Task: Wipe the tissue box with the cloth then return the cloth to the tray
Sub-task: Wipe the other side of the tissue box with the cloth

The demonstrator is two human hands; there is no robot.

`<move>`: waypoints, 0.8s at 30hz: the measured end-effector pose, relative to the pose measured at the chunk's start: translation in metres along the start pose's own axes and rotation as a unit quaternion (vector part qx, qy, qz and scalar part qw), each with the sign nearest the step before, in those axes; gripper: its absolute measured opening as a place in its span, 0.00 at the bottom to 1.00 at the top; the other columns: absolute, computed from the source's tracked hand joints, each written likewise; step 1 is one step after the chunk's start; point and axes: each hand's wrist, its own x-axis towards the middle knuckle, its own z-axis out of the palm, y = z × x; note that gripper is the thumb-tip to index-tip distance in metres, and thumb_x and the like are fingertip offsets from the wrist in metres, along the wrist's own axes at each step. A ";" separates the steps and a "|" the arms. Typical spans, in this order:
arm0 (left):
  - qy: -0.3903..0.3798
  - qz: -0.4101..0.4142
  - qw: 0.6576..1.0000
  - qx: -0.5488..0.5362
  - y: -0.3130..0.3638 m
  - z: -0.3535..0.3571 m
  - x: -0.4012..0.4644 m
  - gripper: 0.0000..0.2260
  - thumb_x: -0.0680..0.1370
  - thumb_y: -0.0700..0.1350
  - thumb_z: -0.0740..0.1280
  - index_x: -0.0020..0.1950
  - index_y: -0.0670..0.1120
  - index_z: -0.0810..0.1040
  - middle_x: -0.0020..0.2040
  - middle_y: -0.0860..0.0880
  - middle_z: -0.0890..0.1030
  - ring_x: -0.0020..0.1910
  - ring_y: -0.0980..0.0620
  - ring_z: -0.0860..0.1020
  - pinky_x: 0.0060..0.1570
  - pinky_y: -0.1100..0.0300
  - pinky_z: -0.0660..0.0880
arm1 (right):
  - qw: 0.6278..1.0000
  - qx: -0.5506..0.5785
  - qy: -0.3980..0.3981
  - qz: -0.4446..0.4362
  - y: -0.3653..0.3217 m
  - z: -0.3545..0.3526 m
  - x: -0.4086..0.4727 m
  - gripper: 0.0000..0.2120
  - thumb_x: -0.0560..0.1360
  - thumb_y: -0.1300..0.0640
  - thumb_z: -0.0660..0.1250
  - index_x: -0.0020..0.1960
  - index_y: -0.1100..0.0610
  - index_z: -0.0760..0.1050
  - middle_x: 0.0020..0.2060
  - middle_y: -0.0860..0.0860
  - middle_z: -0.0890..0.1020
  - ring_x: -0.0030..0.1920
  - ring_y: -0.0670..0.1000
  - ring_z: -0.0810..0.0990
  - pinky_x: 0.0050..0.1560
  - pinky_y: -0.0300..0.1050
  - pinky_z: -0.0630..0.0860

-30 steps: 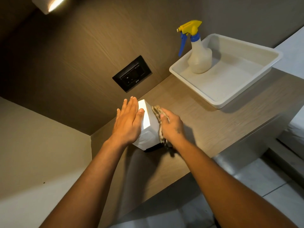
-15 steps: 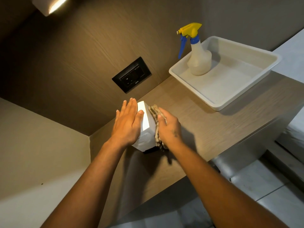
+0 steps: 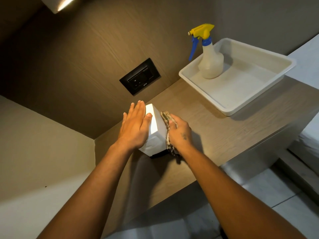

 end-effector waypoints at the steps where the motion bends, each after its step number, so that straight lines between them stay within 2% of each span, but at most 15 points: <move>1: 0.013 0.001 1.000 -0.010 0.003 -0.006 -0.002 0.30 0.84 0.61 0.43 0.84 0.49 0.45 0.85 0.52 0.46 0.82 0.54 0.41 0.75 0.51 0.34 | 1.000 0.010 0.005 -0.025 -0.009 -0.002 -0.008 0.17 0.81 0.56 0.57 0.69 0.50 0.71 0.61 0.50 0.79 0.53 0.44 0.74 0.38 0.26 0.66; 6: 0.016 -0.007 1.000 -0.024 0.003 -0.006 -0.010 0.33 0.82 0.62 0.42 0.84 0.48 0.46 0.85 0.51 0.46 0.82 0.54 0.40 0.75 0.52 0.35 | 0.992 0.009 -0.021 -0.128 -0.050 0.005 -0.019 0.17 0.80 0.57 0.57 0.67 0.49 0.73 0.58 0.45 0.80 0.54 0.41 0.76 0.41 0.23 0.68; 9: 0.017 -0.025 0.999 -0.032 -0.001 0.002 -0.016 0.31 0.83 0.61 0.42 0.84 0.48 0.46 0.85 0.51 0.47 0.82 0.53 0.41 0.75 0.51 0.36 | 0.989 -0.019 -0.046 -0.141 -0.064 0.014 -0.008 0.16 0.80 0.58 0.57 0.66 0.50 0.74 0.57 0.47 0.82 0.53 0.44 0.78 0.43 0.28 0.70; 12: 0.018 -0.028 0.999 -0.037 -0.003 0.003 -0.011 0.28 0.86 0.57 0.45 0.84 0.49 0.48 0.85 0.51 0.47 0.82 0.52 0.41 0.76 0.50 0.36 | 0.988 -0.060 -0.070 -0.125 -0.070 0.012 0.012 0.16 0.81 0.60 0.57 0.65 0.52 0.75 0.57 0.50 0.82 0.57 0.49 0.78 0.51 0.35 0.72; 17: 0.033 -0.018 0.998 -0.058 -0.002 -0.001 -0.003 0.25 0.88 0.52 0.47 0.84 0.47 0.51 0.85 0.49 0.50 0.83 0.51 0.42 0.78 0.50 0.36 | 0.977 -0.061 -0.085 -0.186 -0.065 -0.006 -0.011 0.17 0.79 0.63 0.58 0.63 0.53 0.77 0.56 0.48 0.82 0.55 0.43 0.78 0.48 0.21 0.67; 19: 0.035 -0.016 0.998 -0.059 -0.002 -0.001 -0.003 0.24 0.88 0.52 0.47 0.84 0.47 0.51 0.85 0.49 0.51 0.82 0.51 0.42 0.78 0.49 0.37 | 0.971 -0.060 -0.097 -0.208 -0.059 -0.014 -0.030 0.17 0.79 0.65 0.59 0.64 0.54 0.77 0.59 0.49 0.81 0.58 0.42 0.76 0.55 0.24 0.68; 21: 0.038 -0.018 0.997 -0.062 -0.003 0.001 -0.004 0.24 0.88 0.52 0.47 0.84 0.47 0.52 0.84 0.49 0.50 0.82 0.51 0.42 0.78 0.49 0.37 | 0.962 -0.062 -0.115 -0.238 -0.051 -0.024 -0.049 0.17 0.78 0.66 0.60 0.65 0.56 0.76 0.61 0.51 0.80 0.61 0.44 0.75 0.62 0.32 0.69; 24: 0.043 -0.020 0.997 -0.069 -0.003 0.002 -0.004 0.24 0.88 0.52 0.47 0.84 0.48 0.52 0.84 0.50 0.50 0.82 0.51 0.42 0.77 0.51 0.36 | 0.955 -0.064 -0.133 -0.257 -0.042 -0.035 -0.066 0.16 0.79 0.65 0.60 0.66 0.58 0.75 0.62 0.52 0.79 0.63 0.45 0.74 0.63 0.32 0.67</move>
